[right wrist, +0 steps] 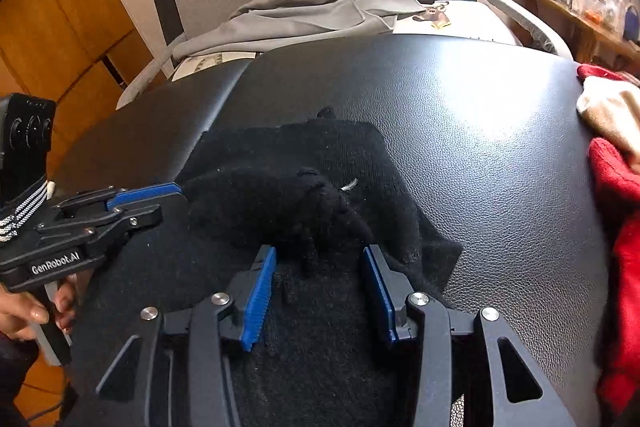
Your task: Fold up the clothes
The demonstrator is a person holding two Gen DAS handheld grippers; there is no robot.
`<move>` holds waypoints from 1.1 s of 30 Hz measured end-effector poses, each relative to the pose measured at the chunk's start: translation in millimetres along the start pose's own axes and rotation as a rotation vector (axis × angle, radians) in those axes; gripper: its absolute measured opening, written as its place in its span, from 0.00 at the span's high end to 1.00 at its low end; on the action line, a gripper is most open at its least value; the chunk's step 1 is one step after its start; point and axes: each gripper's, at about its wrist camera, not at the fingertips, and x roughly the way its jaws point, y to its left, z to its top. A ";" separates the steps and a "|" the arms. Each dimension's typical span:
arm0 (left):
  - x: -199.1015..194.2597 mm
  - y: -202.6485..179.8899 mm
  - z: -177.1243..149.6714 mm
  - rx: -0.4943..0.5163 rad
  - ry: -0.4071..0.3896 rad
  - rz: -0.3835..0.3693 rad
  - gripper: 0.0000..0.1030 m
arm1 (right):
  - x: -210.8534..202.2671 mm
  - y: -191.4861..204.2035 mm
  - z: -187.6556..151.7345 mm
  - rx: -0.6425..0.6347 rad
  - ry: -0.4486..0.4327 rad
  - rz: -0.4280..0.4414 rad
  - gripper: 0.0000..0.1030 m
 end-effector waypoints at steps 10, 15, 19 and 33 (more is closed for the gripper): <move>-60.9 52.6 -24.2 -0.229 -0.061 -0.161 0.64 | -71.8 -41.2 -8.7 0.205 -0.134 0.201 0.09; -62.7 68.8 -52.8 -0.300 -0.015 -0.210 0.62 | -85.5 -64.9 -51.1 0.346 -0.075 0.360 0.04; -53.9 61.9 -59.1 -0.291 0.014 -0.234 0.61 | -77.4 -69.6 -89.7 0.405 0.024 0.413 0.04; -29.4 47.0 -49.9 -0.222 0.035 -0.306 0.50 | -43.1 -39.2 -97.1 0.330 0.119 0.561 0.02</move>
